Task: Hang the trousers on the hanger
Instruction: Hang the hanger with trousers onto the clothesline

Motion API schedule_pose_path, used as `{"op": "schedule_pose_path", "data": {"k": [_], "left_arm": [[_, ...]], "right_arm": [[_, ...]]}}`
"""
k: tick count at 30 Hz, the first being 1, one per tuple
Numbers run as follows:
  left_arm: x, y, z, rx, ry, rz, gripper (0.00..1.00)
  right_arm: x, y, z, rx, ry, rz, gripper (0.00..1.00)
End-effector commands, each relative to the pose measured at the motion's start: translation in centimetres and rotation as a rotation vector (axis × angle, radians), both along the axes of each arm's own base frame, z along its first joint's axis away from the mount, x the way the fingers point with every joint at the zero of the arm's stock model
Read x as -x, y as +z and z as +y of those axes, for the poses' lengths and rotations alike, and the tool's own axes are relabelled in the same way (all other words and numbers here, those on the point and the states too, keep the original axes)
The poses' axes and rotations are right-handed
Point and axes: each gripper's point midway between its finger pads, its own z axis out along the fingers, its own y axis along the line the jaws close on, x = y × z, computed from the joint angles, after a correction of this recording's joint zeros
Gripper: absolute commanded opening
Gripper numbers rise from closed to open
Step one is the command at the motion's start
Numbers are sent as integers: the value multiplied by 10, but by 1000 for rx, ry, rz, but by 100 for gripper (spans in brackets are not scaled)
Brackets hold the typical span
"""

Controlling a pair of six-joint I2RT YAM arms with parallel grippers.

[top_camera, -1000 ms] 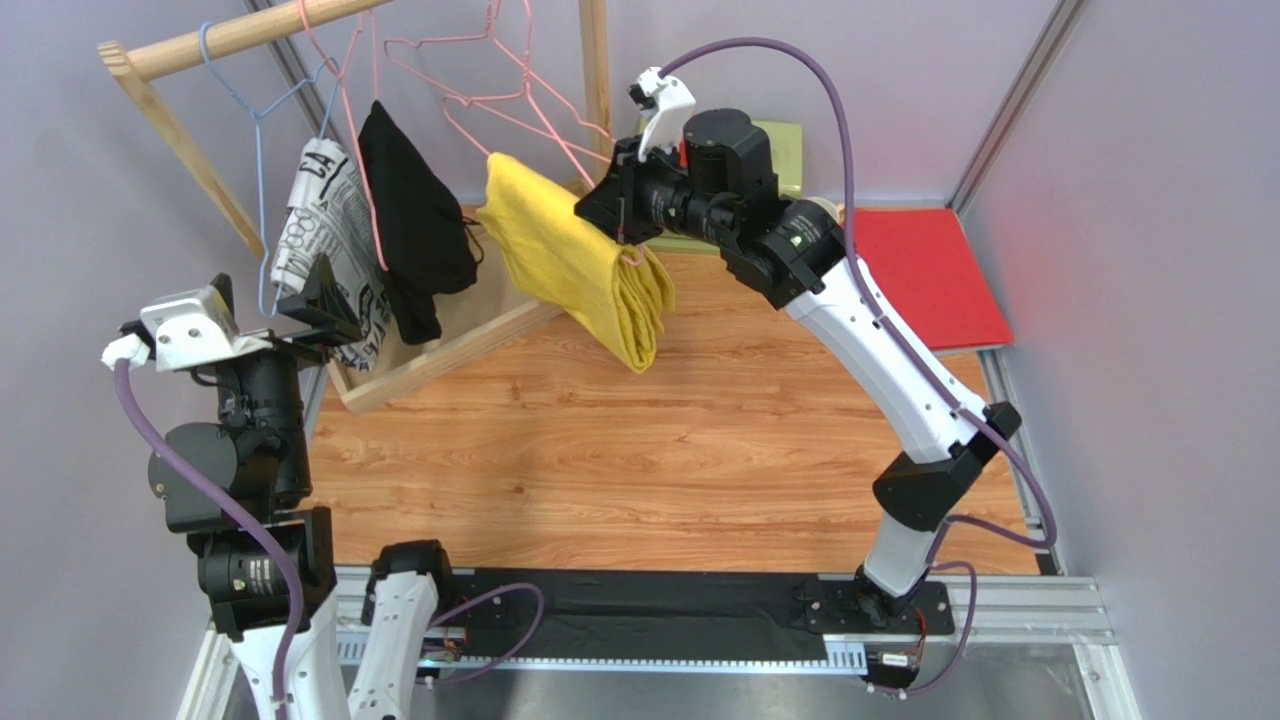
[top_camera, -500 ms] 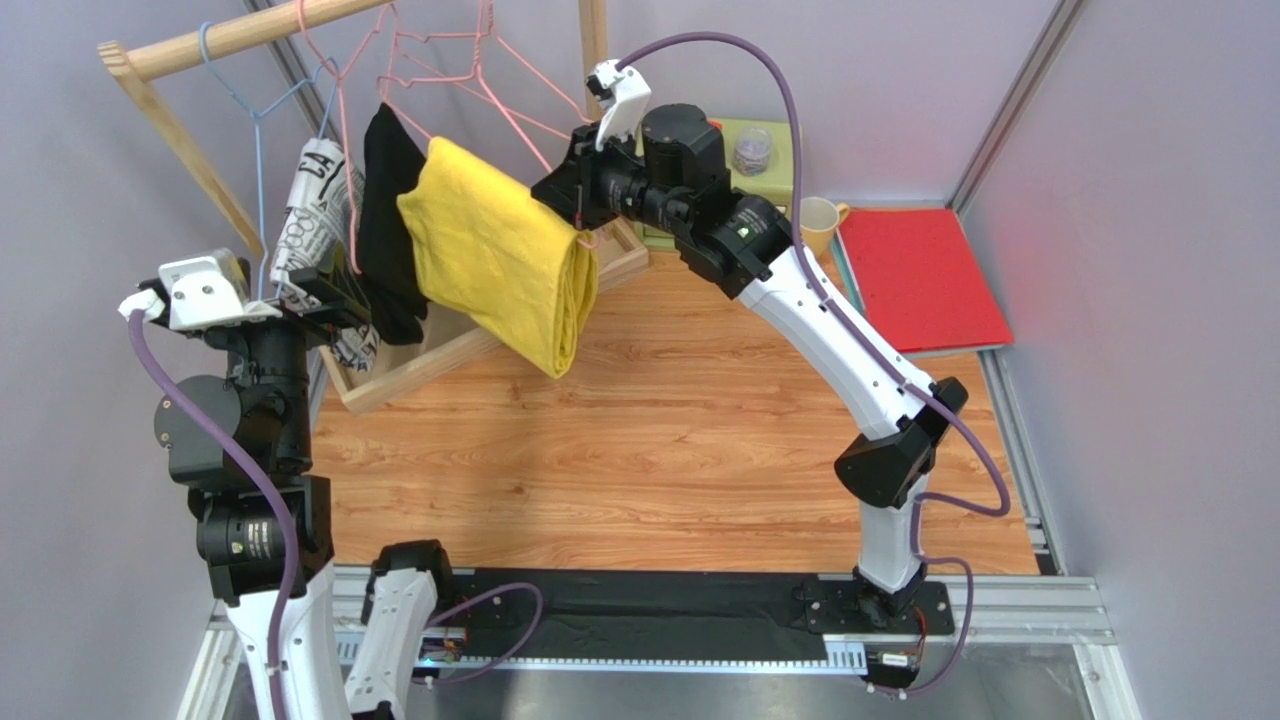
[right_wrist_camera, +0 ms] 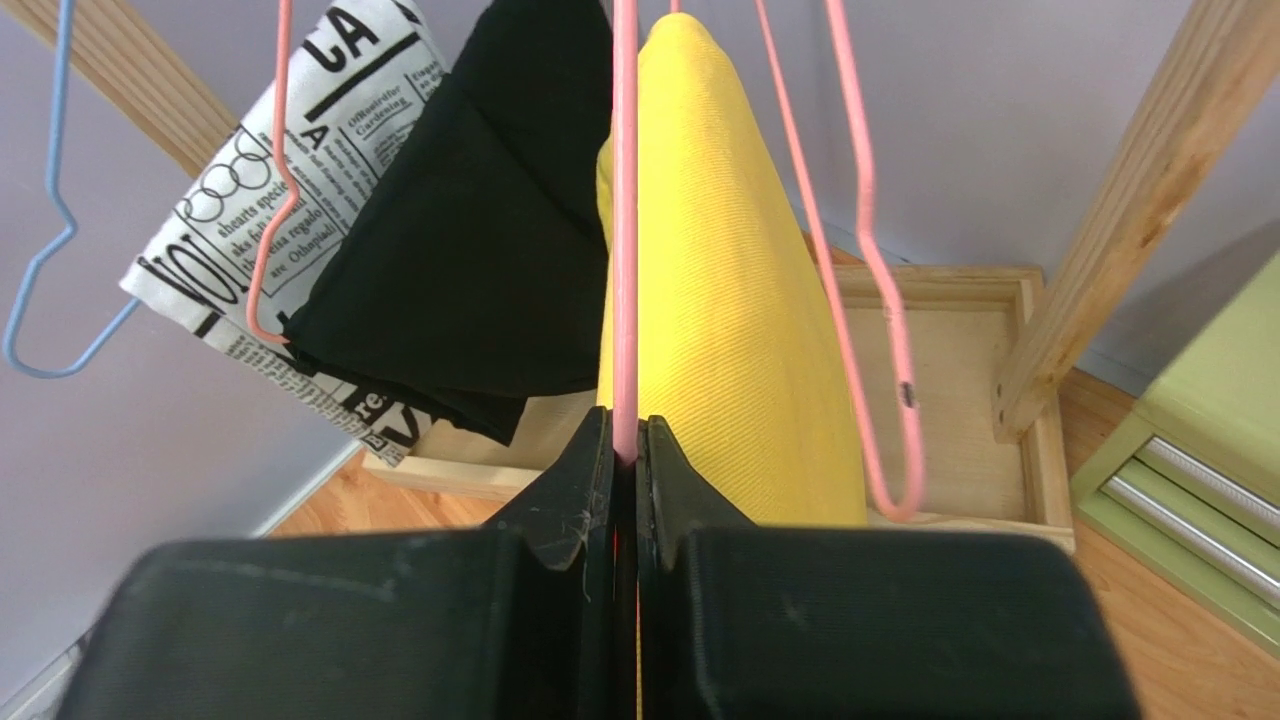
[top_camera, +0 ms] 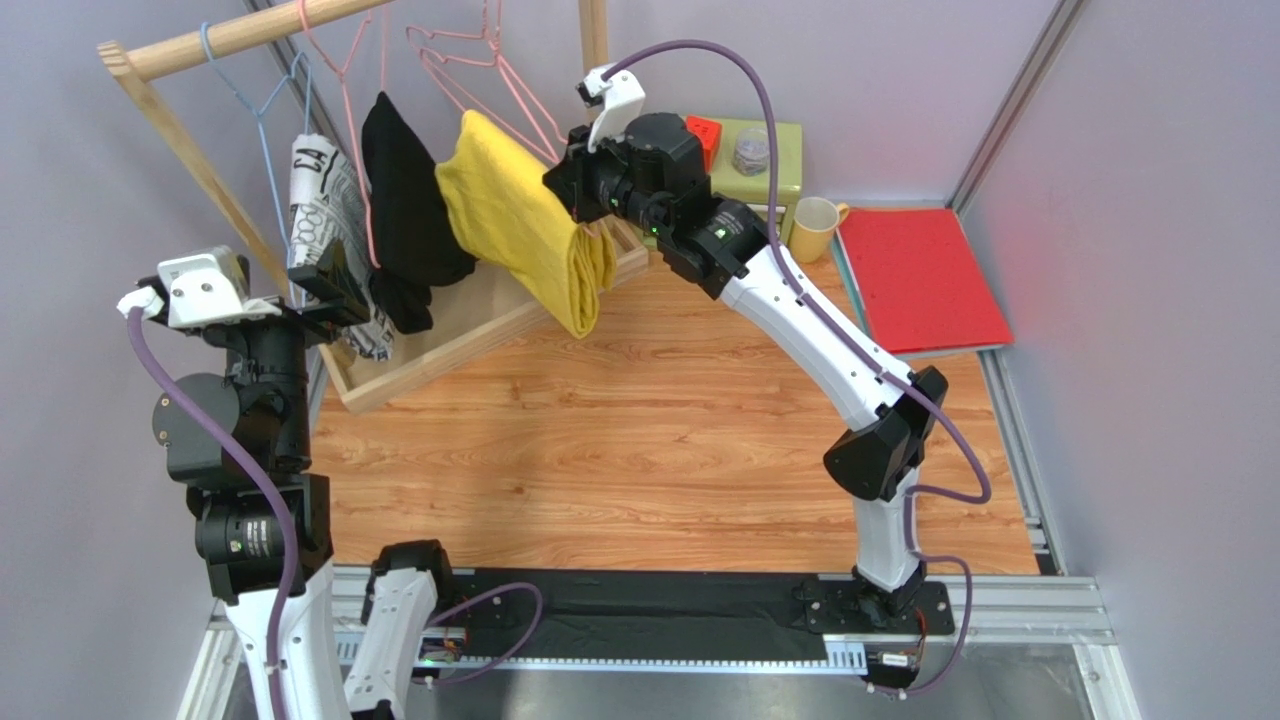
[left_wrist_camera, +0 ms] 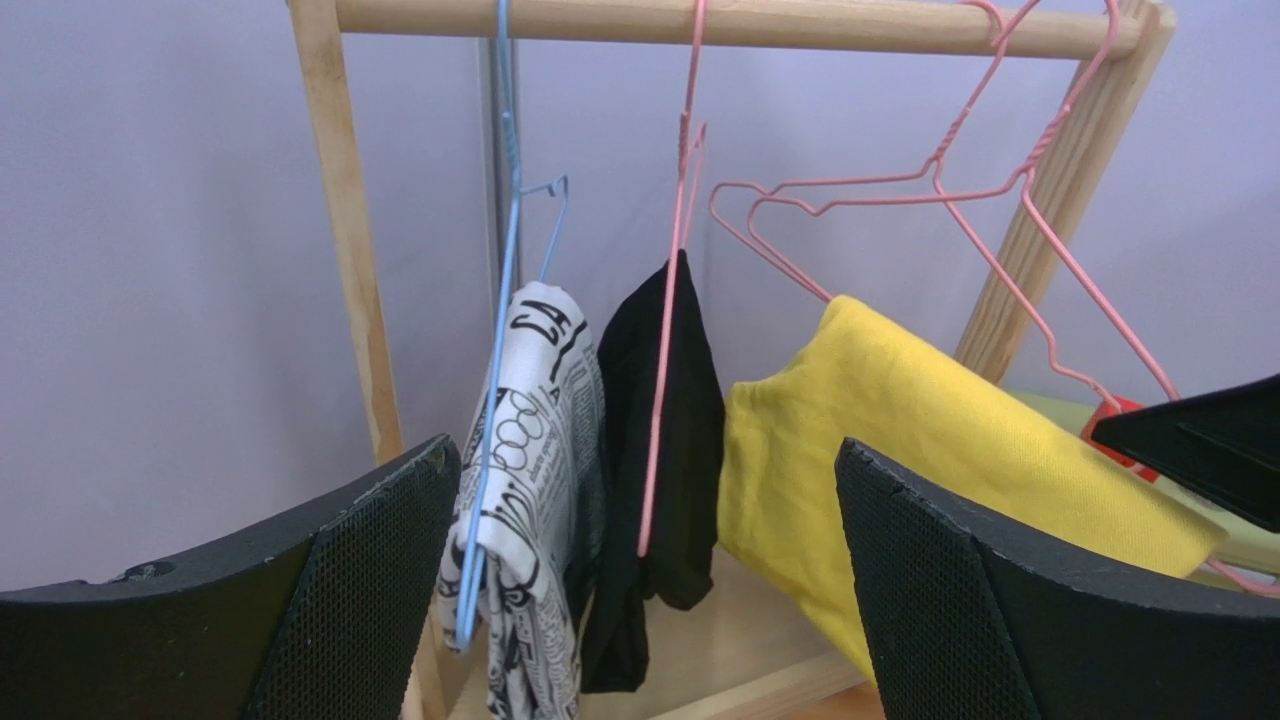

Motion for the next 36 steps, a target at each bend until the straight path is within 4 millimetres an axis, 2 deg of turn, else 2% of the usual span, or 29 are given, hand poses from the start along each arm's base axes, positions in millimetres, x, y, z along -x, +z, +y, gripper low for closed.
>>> {"op": "schedule_pose_path", "data": {"k": [1, 10, 11, 13, 14, 15, 18, 19, 21, 22, 24, 25, 27, 29, 30, 36], "left_arm": [[-3, 6, -3, 6, -19, -10, 100], [-7, 6, -5, 12, -37, -5, 100], [-7, 6, -5, 11, -37, -6, 100], [-8, 7, -5, 11, -37, -6, 99], [-8, 6, -5, 12, -37, -5, 100], [-9, 6, -5, 11, -37, -3, 100], [-9, 5, -5, 18, -37, -3, 100], [-10, 4, -5, 18, -36, -3, 100], [-11, 2, -5, 21, -36, -1, 100], [-10, 2, -4, 23, -36, -2, 100], [-10, 1, -4, 25, -33, -1, 100], [-10, 1, -4, 26, -32, -3, 100], [-9, 1, -3, 25, -28, -3, 100], [-7, 3, -3, 26, -27, -8, 100], [-7, 2, -3, 25, -28, -4, 100], [-5, 4, -3, 21, -22, -4, 100]], "right_arm": [[33, 147, -47, -247, -47, -332, 0], [31, 168, -43, -322, -33, -387, 0], [31, 164, -35, -318, -1, -389, 0], [31, 175, -35, -349, -4, -400, 0], [24, 169, -28, -344, -6, -390, 0], [26, 177, -29, -362, -6, -402, 0], [19, 166, -14, -358, -2, -405, 0], [15, 157, -3, -346, 5, -405, 0], [11, 161, -2, -353, -25, -433, 0], [5, 150, 8, -338, -23, -429, 0], [1, 149, 13, -323, -32, -463, 0], [-2, 140, 21, -309, -27, -462, 0], [-4, 144, 24, -319, -37, -510, 0], [-10, 135, 33, -309, -40, -520, 0], [-16, 124, 39, -301, -46, -506, 0], [-32, 107, 47, -290, -79, -501, 0]]}}
